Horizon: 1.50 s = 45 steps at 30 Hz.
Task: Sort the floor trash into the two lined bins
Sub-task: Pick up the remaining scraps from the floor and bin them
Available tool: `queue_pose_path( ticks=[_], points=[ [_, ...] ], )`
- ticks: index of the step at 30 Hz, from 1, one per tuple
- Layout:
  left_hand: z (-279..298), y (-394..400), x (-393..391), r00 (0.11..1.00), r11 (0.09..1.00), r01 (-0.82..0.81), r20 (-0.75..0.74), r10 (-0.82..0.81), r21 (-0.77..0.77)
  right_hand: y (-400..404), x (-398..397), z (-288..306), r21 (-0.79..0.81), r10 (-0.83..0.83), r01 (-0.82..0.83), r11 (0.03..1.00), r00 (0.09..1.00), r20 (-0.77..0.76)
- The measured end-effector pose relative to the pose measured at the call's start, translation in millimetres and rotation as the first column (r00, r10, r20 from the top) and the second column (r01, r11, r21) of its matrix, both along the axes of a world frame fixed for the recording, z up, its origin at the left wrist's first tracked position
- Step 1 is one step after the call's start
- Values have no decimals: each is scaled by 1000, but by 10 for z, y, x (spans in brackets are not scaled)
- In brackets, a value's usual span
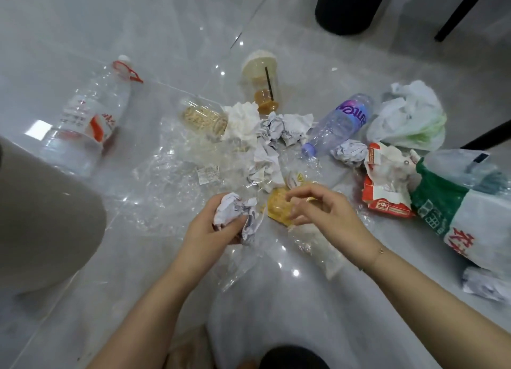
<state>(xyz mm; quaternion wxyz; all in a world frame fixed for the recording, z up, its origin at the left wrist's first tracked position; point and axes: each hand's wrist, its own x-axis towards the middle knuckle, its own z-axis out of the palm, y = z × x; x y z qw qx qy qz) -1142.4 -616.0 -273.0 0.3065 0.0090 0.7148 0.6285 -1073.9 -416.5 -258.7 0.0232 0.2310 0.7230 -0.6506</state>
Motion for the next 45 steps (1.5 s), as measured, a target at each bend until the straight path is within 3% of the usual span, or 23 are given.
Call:
queue_pose_path(
  ticks=[3, 6, 11, 16, 18, 21, 24, 26, 30, 33, 35, 45],
  points=[
    [15, -1, -38, 999, 998, -53, 3, 53, 41, 297, -145, -115, 378, -86, 83, 922, 996, -9],
    [22, 2, -33, 997, 996, -66, -23, 68, 61, 512, -377, -200, 645, -60, -33, 764, 991, 122],
    [-5, -30, -46, 996, 997, -70, -51, 72, 43, 438, -682, -388, 683, 32, -245, 688, 950, 309],
    [-4, -28, -53, 996, 997, -65, -66, 67, 39, 330, -683, -556, 773, 130, -460, 438, 883, 451],
    [-9, -23, -58, 997, 997, -61, -42, 63, 47, 336, -654, -579, 777, 116, -400, 487, 911, 396],
    [-6, -23, -78, 997, 996, -74, -17, 75, 54, 347, -564, -532, 694, 41, -232, 681, 959, 280],
    [-6, -30, -88, 998, 997, -56, -32, 58, 54, 300, -432, -400, 478, -71, 6, 878, 990, 118],
    [-7, -32, -79, 997, 999, 2, -77, 0, 35, 232, -343, -268, 338, -116, 91, 937, 992, 55],
    [-21, -40, -26, 981, 994, 87, -169, -97, -62, -2, -262, 27, 179, -114, 114, 977, 993, -12],
    [-21, -41, -24, 981, 995, 51, -183, -66, -84, -192, -231, 169, -27, -74, 74, 997, 997, 11],
    [-3, -42, -34, 983, 998, 17, -179, -29, -66, -303, -210, 188, -82, -31, 31, 996, 1000, 7],
    [67, -72, -50, 994, 998, 38, -102, -43, -49, -453, -239, -11, 105, 67, -75, 992, 995, 72]
  ],
)
